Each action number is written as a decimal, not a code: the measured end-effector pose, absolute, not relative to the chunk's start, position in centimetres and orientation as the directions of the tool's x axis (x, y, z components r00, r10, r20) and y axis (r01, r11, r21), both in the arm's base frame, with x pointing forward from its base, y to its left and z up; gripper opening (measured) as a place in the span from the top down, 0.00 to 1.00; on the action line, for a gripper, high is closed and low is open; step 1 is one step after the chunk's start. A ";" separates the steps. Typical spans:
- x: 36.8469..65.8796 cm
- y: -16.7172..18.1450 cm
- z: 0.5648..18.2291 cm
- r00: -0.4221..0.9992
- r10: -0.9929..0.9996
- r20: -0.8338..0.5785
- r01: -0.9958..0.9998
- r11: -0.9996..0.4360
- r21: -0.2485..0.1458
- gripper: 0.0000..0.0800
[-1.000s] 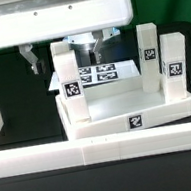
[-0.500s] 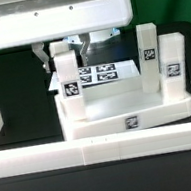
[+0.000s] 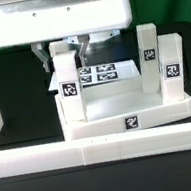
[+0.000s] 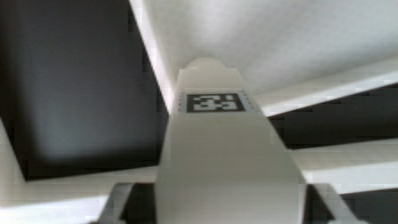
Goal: Assemble desk
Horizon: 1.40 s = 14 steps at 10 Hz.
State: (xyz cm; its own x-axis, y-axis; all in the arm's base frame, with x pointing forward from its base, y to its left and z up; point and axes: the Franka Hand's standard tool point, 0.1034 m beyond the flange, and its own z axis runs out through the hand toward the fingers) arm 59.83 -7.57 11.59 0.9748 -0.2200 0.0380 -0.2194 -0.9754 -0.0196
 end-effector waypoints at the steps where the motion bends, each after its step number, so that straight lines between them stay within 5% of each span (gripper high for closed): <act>1: 59.8 -7.6 11.6 0.958 -0.284 0.037 -0.283 -0.959 -0.023 0.64; 4: 59.8 -7.7 11.5 0.848 -0.528 0.042 -0.527 -0.849 -0.046 0.64; 8: 59.8 -7.9 11.4 0.507 -0.862 0.007 -0.859 -0.506 -0.075 0.64; 14: 59.9 -7.6 11.4 0.032 -0.999 -0.037 -0.997 -0.029 -0.076 0.64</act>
Offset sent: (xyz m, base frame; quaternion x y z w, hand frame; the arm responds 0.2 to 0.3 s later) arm -0.0087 0.0006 -0.0033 0.0112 0.0009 0.2156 0.9764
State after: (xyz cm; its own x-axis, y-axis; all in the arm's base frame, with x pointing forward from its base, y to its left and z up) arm 59.94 -7.60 11.37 0.0318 -0.9988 -0.0371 -0.9967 -0.0290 -0.0758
